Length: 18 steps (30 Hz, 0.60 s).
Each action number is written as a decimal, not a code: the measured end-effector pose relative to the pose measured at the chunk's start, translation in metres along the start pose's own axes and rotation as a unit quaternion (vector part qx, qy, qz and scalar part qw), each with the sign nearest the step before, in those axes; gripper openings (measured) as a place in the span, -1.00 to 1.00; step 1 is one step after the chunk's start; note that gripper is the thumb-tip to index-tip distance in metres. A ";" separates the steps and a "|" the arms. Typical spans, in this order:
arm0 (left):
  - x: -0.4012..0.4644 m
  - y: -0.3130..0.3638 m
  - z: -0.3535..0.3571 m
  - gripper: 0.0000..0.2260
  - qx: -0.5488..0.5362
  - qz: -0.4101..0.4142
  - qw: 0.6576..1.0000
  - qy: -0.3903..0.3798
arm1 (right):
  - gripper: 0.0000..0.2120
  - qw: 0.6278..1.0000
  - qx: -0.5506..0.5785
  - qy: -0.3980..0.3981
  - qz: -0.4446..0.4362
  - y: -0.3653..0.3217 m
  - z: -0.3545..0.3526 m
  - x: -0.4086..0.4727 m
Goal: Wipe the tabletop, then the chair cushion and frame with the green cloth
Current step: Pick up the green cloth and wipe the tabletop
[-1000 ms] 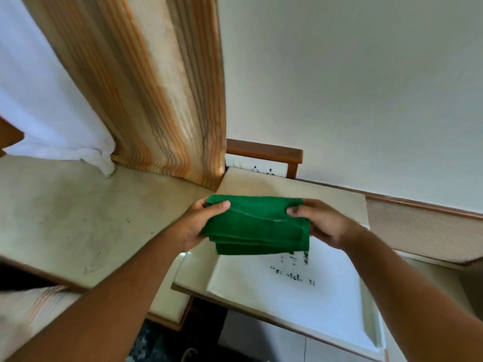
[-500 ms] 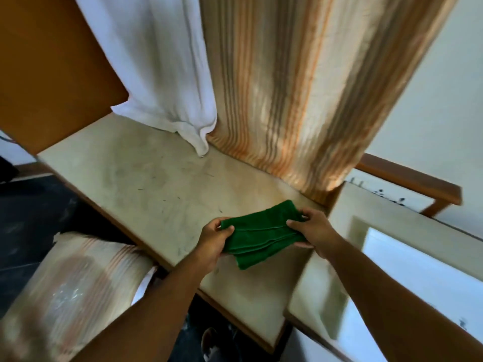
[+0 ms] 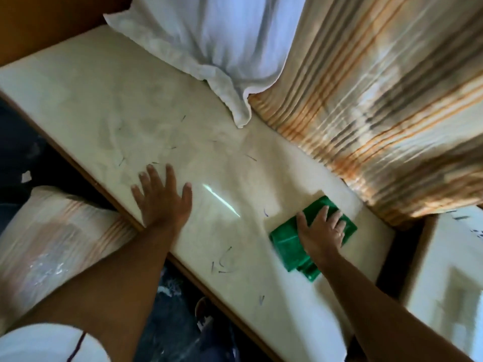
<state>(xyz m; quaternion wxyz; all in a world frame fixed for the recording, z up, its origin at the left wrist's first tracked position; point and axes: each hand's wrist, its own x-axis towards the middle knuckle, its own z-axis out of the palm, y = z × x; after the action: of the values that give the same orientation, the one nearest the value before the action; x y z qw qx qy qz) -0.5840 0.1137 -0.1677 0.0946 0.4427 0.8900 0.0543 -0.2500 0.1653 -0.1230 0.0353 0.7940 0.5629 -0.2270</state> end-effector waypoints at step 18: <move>0.005 0.001 0.006 -0.33 0.027 0.001 0.999 0.022 | -0.39 0.878 -0.228 0.040 -0.418 -0.079 0.009 0.051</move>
<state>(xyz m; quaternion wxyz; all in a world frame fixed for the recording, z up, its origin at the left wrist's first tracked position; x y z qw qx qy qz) -0.5852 0.1183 -0.1742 0.0634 0.4448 0.8925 0.0400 -0.3112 0.2356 -0.1358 0.0947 0.4630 0.8796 -0.0541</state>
